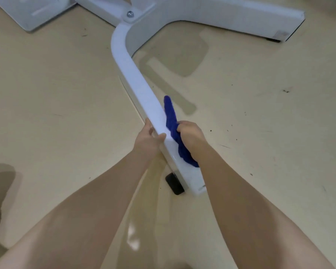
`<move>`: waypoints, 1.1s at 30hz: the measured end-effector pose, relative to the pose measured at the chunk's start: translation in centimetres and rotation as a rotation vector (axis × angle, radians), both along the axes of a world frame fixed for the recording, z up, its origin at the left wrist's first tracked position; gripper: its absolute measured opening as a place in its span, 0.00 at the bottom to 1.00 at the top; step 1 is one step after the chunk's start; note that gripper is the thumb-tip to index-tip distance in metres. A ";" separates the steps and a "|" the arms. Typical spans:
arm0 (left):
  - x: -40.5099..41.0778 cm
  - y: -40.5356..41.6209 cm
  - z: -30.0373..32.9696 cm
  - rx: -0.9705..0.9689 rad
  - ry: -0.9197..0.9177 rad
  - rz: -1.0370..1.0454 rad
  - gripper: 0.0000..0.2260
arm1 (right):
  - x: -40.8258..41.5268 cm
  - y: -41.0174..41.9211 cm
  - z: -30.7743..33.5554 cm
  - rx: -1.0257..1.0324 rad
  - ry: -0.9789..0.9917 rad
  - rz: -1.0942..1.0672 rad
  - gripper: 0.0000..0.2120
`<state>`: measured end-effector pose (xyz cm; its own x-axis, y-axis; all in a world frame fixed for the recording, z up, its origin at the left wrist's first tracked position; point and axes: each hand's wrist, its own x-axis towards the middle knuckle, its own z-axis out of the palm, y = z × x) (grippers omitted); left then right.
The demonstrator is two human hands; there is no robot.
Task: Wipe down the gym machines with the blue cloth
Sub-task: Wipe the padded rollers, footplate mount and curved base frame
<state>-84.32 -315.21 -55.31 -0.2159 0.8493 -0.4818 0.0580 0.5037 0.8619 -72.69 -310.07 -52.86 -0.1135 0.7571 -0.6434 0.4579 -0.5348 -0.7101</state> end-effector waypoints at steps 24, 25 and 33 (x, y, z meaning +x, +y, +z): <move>-1.7 9.6 26.4 0.340 0.580 -0.381 0.16 | 4.8 5.7 20.7 0.306 0.068 -0.035 0.16; -1.7 10.3 26.6 0.363 0.575 -0.382 0.16 | 4.8 6.0 21.0 0.314 0.096 -0.075 0.16; -2.9 13.2 22.1 0.330 0.508 -0.428 0.16 | 3.5 5.6 19.8 0.321 0.048 -0.269 0.10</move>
<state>-87.18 -302.05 -33.17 0.0382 0.9926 -0.1155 0.6227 0.0668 0.7796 -69.24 -304.51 -33.10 0.0921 0.9249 -0.3689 0.2945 -0.3792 -0.8772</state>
